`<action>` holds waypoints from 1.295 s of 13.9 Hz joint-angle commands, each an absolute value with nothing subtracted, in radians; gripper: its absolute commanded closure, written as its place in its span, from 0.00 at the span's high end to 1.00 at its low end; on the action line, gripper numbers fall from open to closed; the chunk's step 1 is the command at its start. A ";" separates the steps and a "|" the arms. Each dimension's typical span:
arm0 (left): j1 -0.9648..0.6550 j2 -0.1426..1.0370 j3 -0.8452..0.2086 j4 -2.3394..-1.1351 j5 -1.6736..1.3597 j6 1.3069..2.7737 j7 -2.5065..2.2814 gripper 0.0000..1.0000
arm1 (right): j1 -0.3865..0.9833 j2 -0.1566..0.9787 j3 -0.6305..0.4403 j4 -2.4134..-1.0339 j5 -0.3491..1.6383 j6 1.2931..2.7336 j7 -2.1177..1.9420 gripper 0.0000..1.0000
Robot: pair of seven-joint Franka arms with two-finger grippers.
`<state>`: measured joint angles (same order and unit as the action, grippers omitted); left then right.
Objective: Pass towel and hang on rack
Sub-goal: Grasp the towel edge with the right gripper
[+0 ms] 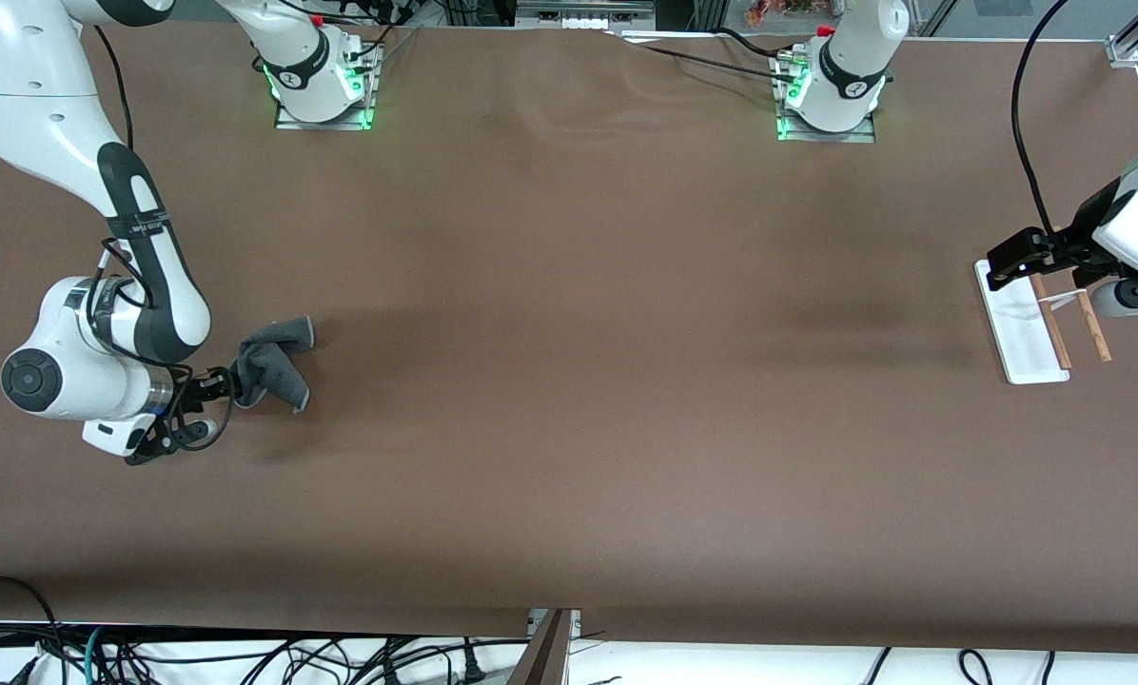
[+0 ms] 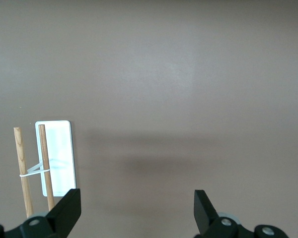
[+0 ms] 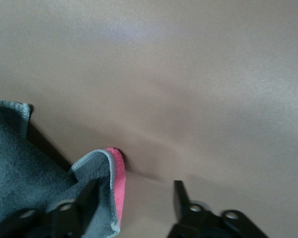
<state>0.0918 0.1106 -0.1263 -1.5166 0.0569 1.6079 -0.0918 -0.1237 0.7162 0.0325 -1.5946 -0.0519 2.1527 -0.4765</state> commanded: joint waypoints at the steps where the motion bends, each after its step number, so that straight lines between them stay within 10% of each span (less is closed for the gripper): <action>1: 0.097 0.126 -0.133 -1.485 0.083 1.601 -0.072 1.00 | -0.124 0.709 0.037 -1.618 -0.037 2.135 -0.485 0.07; 13: 0.097 0.126 -0.133 -1.485 0.083 1.601 -0.072 1.00 | -0.111 0.652 0.176 -1.318 0.035 1.967 -0.422 0.00; 18: 0.097 0.126 -0.133 -1.485 0.083 1.601 -0.072 1.00 | 0.108 0.652 0.201 -1.105 0.026 1.769 0.060 0.00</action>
<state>0.0918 0.1109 -0.1265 -1.5162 0.0569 1.6080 -0.0918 0.0195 0.6359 0.2098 -1.1758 0.0245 1.8136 -0.1025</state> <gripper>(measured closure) 0.000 0.982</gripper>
